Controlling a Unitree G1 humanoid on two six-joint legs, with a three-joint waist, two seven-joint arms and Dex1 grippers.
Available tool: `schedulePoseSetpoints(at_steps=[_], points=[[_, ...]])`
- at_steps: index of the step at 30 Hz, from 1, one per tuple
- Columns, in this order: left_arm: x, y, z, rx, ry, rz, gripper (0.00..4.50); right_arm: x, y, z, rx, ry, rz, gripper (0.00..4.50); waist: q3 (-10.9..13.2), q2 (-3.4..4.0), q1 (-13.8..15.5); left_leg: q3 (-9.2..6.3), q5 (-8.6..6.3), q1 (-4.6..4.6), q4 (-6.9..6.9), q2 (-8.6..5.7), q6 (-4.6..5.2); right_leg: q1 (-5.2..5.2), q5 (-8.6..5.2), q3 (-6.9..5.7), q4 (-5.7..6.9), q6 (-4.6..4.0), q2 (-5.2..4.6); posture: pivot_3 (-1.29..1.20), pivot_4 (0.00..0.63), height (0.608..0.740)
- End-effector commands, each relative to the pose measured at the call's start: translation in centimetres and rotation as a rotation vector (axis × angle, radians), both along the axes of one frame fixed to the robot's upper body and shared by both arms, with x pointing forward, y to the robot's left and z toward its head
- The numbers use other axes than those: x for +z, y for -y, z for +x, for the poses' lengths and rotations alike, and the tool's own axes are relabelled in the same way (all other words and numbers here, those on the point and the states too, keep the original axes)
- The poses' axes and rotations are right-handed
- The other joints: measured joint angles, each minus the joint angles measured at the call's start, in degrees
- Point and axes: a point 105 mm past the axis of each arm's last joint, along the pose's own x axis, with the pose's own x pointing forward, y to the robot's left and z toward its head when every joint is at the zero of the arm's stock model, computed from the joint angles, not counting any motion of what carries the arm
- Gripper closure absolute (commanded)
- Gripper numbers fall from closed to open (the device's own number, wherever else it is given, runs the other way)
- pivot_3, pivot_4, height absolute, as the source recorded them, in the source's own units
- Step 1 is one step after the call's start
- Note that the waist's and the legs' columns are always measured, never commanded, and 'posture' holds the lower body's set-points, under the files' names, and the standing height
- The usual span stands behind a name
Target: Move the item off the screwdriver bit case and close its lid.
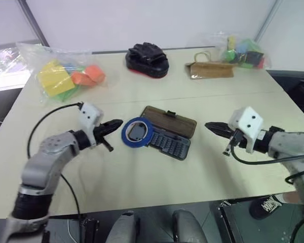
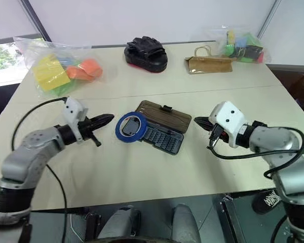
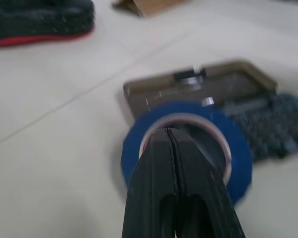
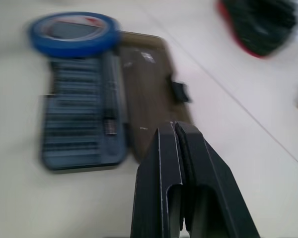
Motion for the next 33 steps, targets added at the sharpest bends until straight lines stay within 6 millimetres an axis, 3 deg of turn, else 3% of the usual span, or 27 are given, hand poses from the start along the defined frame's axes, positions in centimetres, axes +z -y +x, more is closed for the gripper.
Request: schedulePoseSetpoints(at_steps=[1,6,12,31,33], points=[[2.9,-1.2,-0.4,-0.031,0.06,0.007,4.5,2.1,-1.1,-0.8,0.086,0.046,-0.023,4.46,0.0,-0.01,0.0,-0.01,0.0,-0.01,0.0,0.0,0.0,0.01,0.0,-0.01,0.0,0.0,0.0,0.0,0.15,0.74],[3.7,-1.1,-0.4,-0.055,0.055,-0.01,4.5,2.8,-1.9,-0.8,0.109,0.057,-0.008,4.46,0.0,-0.03,0.4,-0.02,-0.01,-0.02,0.0,-0.01,0.02,0.04,0.0,-0.01,-0.08,0.0,-0.06,0.0,0.15,0.74],[2.7,-0.8,-0.9,-0.075,0.01,0.009,4.5,2.8,-2.8,-1.0,0.141,0.065,-0.016,4.46,0.0,-0.03,0.4,-0.04,-0.01,-0.03,0.0,-0.01,0.02,0.01,0.0,0.0,-0.07,0.0,-0.06,0.0,0.15,0.74],[2.4,0.5,-0.2,-0.143,-0.005,0.034,4.5,2.5,-2.7,-0.7,0.123,0.087,-0.013,4.46,0.0,-0.04,0.6,-0.02,-0.01,-0.04,0.0,-0.01,0.02,-0.01,0.0,0.0,-0.07,0.0,-0.05,0.0,0.15,0.74],[2.0,1.1,0.0,-0.17,-0.016,0.03,3.98,2.4,-2.7,-0.6,0.118,0.09,-0.01,4.5,0.0,-0.04,0.6,-0.02,-0.01,-0.04,0.0,-0.01,0.02,0.0,0.0,0.01,-0.07,0.0,-0.05,0.0,0.15,0.74]])
